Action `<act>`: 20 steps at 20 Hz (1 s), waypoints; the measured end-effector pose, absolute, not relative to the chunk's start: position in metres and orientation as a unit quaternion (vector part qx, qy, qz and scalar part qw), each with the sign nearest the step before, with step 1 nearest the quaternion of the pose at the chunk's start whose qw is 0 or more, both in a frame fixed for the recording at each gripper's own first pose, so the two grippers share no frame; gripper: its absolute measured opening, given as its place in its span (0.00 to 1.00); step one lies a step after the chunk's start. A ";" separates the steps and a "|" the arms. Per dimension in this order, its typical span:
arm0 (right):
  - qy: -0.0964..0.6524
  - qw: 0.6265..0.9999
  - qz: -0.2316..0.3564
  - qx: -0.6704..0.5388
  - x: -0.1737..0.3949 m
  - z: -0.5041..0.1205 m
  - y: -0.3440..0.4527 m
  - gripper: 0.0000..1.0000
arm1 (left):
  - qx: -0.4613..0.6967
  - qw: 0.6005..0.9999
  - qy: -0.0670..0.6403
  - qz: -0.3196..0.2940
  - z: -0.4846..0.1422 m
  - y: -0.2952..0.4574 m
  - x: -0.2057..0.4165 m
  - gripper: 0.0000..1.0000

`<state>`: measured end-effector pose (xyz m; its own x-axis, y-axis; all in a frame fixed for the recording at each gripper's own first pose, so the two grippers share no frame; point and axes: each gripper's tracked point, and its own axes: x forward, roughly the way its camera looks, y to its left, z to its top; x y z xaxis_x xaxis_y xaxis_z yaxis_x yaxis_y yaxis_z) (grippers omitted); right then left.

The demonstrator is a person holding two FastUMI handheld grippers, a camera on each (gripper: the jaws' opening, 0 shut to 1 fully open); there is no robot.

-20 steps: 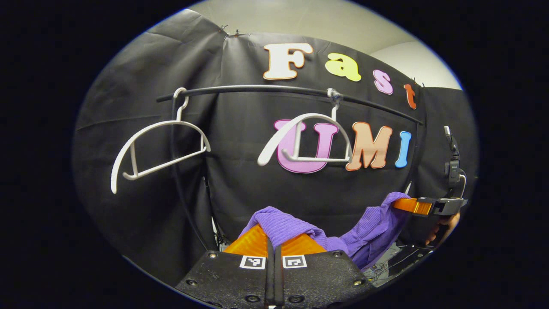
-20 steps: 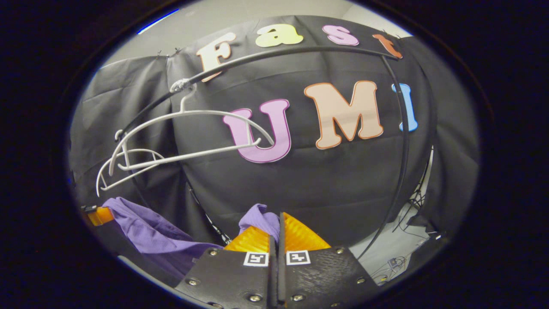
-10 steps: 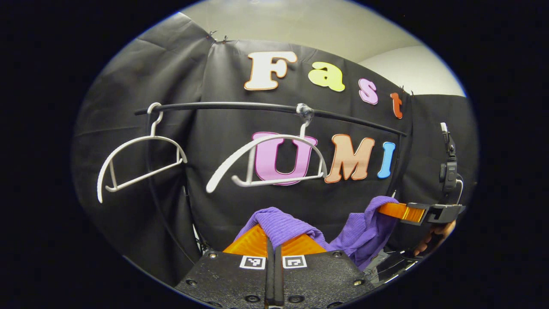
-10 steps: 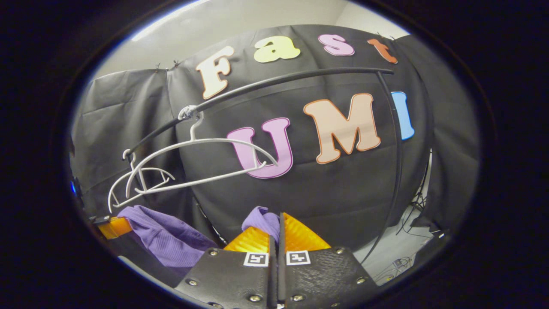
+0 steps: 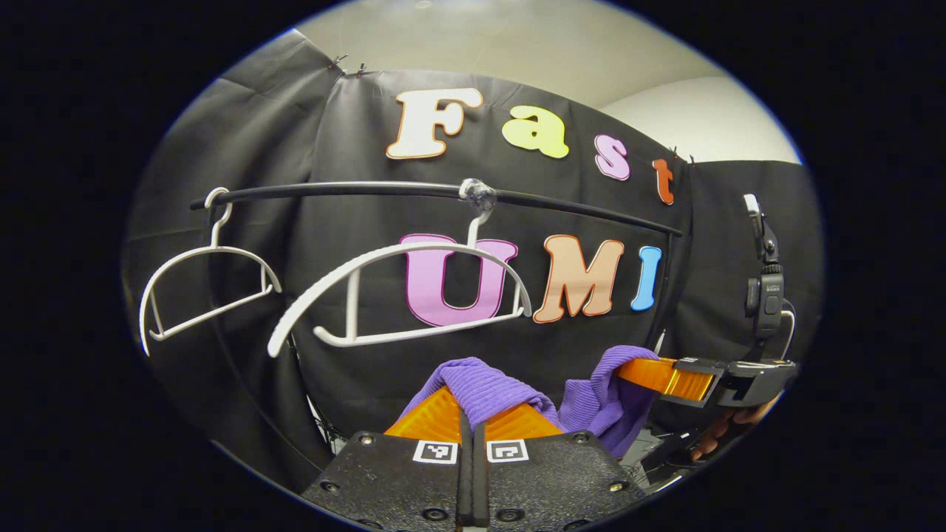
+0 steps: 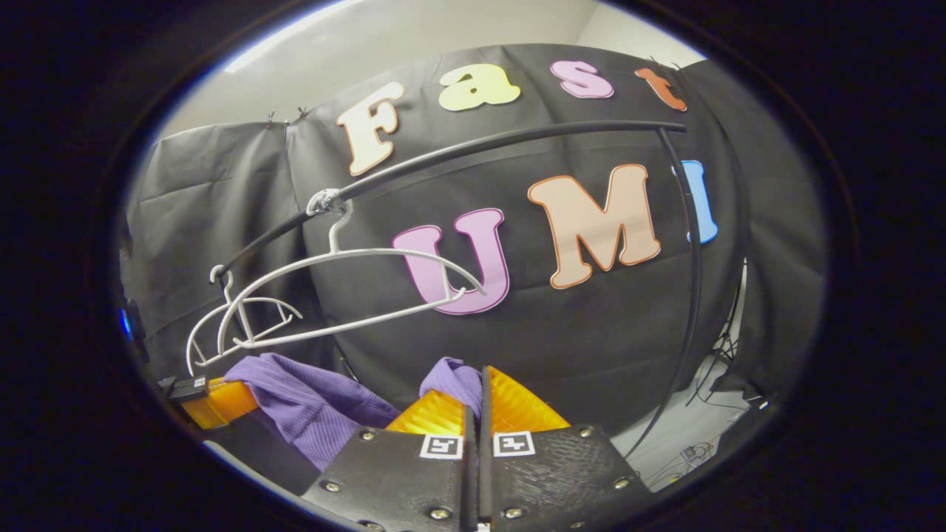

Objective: Grasp the clothes on the hanger with both hands and then place them into the laundry hamper below.

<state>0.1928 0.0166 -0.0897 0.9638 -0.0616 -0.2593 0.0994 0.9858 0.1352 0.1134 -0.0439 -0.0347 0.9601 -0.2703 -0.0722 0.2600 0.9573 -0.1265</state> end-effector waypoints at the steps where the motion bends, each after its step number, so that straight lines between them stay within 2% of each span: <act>1: 0.129 0.988 -0.041 0.075 0.195 -0.090 0.017 0.01 | -0.060 0.988 0.046 -0.135 -0.036 -0.047 0.118 0.02; 11: 0.162 0.983 -0.053 0.074 0.221 -0.126 0.009 0.01 | -0.025 0.986 0.047 -0.156 -0.063 -0.080 0.162 0.02; 13: 0.169 0.981 -0.055 0.077 0.228 -0.137 0.008 0.05 | -0.023 0.986 0.051 -0.156 -0.072 -0.082 0.171 0.00; 14: 0.174 0.980 -0.056 0.075 0.231 -0.143 0.008 0.05 | -0.022 0.986 0.054 -0.155 -0.076 -0.083 0.176 0.00; 15: 0.179 0.980 -0.057 0.071 0.234 -0.150 0.008 0.01 | -0.022 0.986 0.059 -0.154 -0.084 -0.083 0.179 0.00; 20: 0.202 0.976 -0.059 0.059 0.242 -0.193 0.001 0.01 | -0.014 0.984 0.095 -0.152 -0.126 -0.087 0.198 0.00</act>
<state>0.2422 0.0012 -0.1929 0.9114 -0.0907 -0.4013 0.1386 0.9861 0.0918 0.1984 -0.0872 -0.1258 0.9356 -0.3019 -0.1831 0.2967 0.9533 -0.0560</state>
